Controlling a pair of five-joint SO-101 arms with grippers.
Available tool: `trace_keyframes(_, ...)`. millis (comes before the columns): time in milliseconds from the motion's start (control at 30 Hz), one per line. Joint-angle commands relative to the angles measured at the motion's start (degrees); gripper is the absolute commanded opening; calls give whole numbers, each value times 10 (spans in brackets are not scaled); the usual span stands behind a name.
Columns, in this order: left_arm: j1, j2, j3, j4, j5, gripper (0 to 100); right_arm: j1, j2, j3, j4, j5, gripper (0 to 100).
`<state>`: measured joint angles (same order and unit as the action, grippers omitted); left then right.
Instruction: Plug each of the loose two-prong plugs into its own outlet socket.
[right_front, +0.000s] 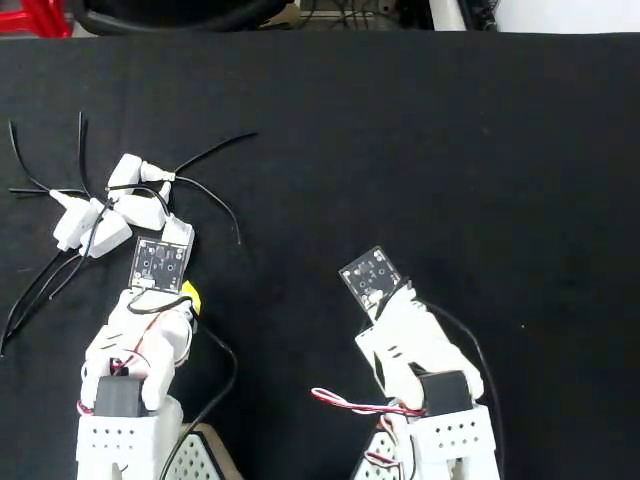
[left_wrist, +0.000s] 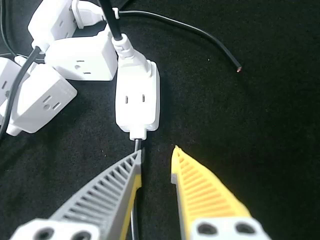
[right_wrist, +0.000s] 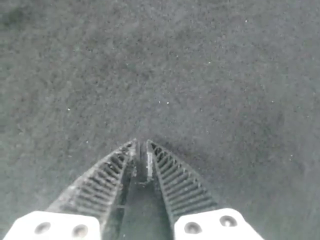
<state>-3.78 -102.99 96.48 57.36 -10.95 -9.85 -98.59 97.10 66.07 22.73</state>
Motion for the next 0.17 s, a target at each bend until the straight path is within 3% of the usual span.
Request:
trace_keyframes(0,3,-4,9,0,4,105,0,-7,0,2,3,15)
trace_keyframes(133,3,-4,9,0,4,105,0,-7,0,2,3,15)
